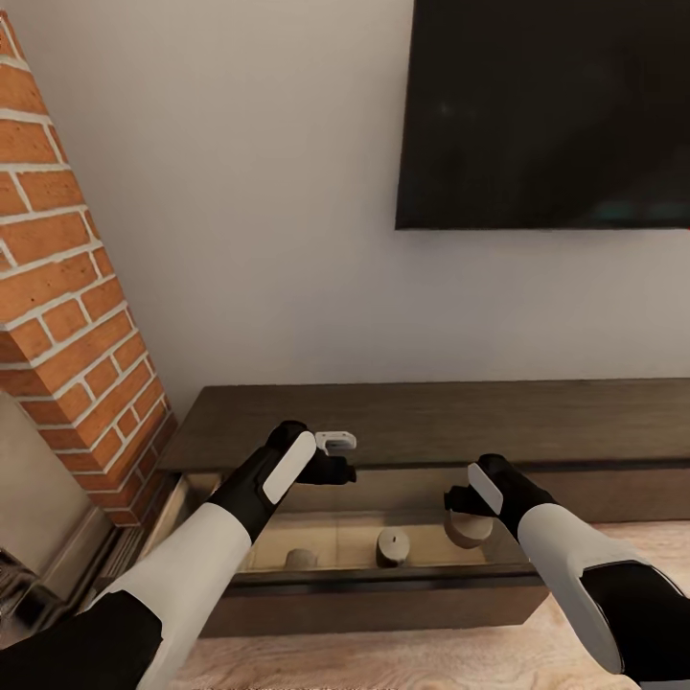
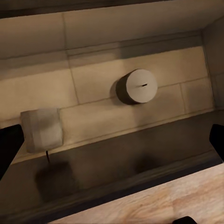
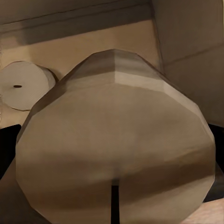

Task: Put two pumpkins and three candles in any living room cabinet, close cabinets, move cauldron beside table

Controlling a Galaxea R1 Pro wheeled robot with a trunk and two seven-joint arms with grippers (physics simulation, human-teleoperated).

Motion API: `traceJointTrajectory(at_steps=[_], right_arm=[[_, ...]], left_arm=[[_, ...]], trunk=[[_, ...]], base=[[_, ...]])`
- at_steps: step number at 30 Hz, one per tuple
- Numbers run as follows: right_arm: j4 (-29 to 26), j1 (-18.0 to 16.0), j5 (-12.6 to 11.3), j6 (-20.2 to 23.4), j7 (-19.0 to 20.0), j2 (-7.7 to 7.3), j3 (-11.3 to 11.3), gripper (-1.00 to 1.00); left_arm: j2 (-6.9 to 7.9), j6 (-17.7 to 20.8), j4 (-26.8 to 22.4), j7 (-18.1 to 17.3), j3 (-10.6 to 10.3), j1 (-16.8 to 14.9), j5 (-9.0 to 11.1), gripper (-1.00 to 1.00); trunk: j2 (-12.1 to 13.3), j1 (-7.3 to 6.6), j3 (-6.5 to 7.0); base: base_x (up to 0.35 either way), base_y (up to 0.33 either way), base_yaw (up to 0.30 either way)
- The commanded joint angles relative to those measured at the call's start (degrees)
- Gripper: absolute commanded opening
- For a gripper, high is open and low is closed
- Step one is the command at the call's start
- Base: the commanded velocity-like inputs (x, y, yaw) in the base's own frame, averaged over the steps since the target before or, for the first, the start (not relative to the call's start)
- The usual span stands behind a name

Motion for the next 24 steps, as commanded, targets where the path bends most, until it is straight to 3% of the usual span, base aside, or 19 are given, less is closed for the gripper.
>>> traceJointTrajectory(at_steps=[1, 11, 24], right_arm=[[-0.12, -0.02, -0.60, 0.23, -0.40, -0.05, 0.40, -1.00], [-0.12, -0.02, -0.56, 0.23, -0.40, -0.05, 0.30, -1.00], [-0.12, -0.02, -0.56, 0.23, -0.41, -0.05, 0.34, -1.00]], left_arm=[[0.00, 0.09, -0.03, 0.60, -0.09, -0.05, 0.55, 1.00], [0.00, 0.09, -0.10, 0.87, -0.09, -0.05, 0.57, 1.00], [0.00, 0.09, -0.12, 1.08, -0.09, -0.05, 0.56, 1.00]], trunk=[[-0.03, -0.01, -0.15], [-0.03, -0.01, -0.94], [-0.03, -0.01, -1.75]], base=[[0.000, 0.000, 0.092], [0.000, 0.000, 0.090], [0.000, 0.000, 0.005]])
